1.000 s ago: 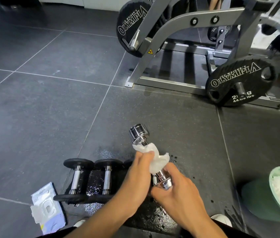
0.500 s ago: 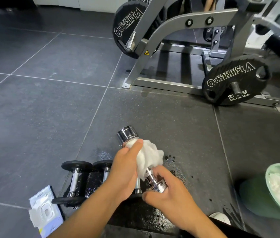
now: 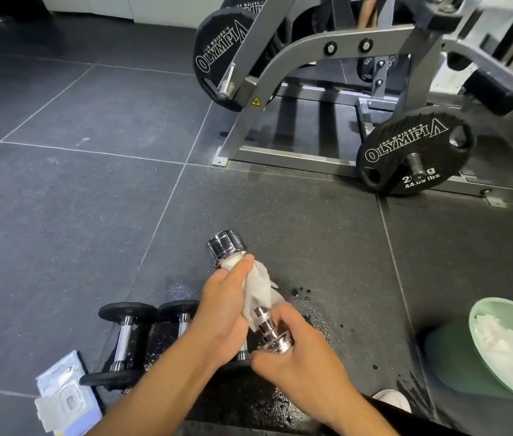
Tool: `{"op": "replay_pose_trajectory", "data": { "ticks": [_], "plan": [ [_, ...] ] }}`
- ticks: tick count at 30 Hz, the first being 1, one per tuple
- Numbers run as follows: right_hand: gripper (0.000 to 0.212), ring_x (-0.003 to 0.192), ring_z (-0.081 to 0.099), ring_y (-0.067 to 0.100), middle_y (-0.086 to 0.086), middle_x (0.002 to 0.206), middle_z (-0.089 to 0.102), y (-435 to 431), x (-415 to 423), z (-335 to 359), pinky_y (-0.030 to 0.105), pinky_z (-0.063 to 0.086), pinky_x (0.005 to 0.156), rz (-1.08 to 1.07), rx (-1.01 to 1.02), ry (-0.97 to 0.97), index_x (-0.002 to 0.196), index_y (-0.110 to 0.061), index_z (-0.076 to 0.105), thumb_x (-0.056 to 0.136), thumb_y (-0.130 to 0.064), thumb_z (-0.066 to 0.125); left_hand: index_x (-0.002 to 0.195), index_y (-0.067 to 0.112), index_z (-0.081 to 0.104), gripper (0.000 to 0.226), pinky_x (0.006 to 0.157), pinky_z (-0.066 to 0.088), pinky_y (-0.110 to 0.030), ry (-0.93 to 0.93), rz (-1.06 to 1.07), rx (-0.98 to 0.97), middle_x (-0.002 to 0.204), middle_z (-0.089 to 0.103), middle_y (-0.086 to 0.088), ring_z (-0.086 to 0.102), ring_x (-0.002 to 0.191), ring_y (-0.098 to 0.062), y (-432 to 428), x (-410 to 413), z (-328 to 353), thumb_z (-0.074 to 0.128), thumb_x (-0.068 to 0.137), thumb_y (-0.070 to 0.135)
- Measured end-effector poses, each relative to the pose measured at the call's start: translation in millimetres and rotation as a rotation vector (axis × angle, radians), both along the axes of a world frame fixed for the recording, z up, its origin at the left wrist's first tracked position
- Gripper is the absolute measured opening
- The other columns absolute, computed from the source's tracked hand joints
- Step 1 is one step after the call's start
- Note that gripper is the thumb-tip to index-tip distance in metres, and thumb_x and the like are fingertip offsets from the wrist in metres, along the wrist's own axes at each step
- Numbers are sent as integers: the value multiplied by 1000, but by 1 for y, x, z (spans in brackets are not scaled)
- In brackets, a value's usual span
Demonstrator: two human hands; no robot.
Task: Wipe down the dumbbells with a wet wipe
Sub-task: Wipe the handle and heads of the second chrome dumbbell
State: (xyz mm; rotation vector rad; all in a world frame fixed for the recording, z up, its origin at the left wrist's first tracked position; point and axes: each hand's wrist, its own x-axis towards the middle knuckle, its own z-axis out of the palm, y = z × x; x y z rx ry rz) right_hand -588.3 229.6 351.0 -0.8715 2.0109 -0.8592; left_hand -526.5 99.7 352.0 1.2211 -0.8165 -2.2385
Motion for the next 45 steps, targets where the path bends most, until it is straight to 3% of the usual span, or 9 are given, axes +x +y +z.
{"op": "replay_pose_trajectory", "data": {
  "ticks": [7,12,16,23,31,34,37,40,45],
  "plan": [
    [59,63,63,13,-7,75,64,1,1,-10,26,44,58,-76,3,283,101,-29,24,79,-53,73,126,9,57,23,79,62,-45,-116,-67,-12,117,72,-24,74,105,-37,23,-7,-9,55,109,25],
    [66,65,54,9,3,85,70,4,-13,-13,32,46,65,-140,-21,-262,103,-30,32,63,-34,85,128,9,67,28,56,58,-33,34,-134,111,97,75,-16,75,78,-24,21,6,-8,63,102,17],
    [70,69,54,14,0,87,65,5,-20,-7,33,46,63,-138,3,-506,116,-17,39,64,-22,86,131,12,66,32,68,61,-40,123,-200,152,97,78,-15,76,82,-27,18,8,-6,64,99,15],
    [62,54,46,6,-6,77,59,7,-13,-6,24,38,55,-26,-2,12,107,-32,22,72,-31,74,128,3,63,25,71,61,-38,2,-112,-8,97,76,-17,77,84,-25,10,-1,-7,58,104,9],
    [75,67,58,10,-8,70,66,3,-14,2,28,45,58,-97,-85,-618,122,-13,37,63,-20,82,136,-4,61,42,67,57,-35,124,-94,44,91,74,-12,71,76,-21,-5,4,-2,55,104,21],
    [65,66,49,10,-5,76,62,2,-12,-2,29,41,59,-135,-153,-521,114,-21,30,72,-10,79,132,9,63,27,67,61,-35,37,-119,-65,104,76,-14,75,84,-21,10,1,0,54,108,20],
    [65,68,59,12,-3,86,70,2,-7,-8,38,51,66,-186,-120,-288,108,-33,31,69,-27,83,129,23,58,20,76,64,-36,-99,-175,-187,114,74,-12,75,97,-24,24,-3,-9,50,111,21],
    [64,70,66,19,-4,88,74,0,-3,-8,45,57,71,-226,-59,-150,104,-37,30,67,-36,81,133,22,57,23,100,59,-47,-239,-253,-353,119,73,-8,72,111,-24,25,-2,-24,48,112,23],
    [60,60,52,14,-4,88,69,1,-8,-7,40,46,62,-127,33,4,106,-35,24,71,-34,73,131,11,59,26,99,58,-51,-285,-115,-255,119,72,-14,70,110,-29,19,-1,-33,43,114,21]
  ]
}}
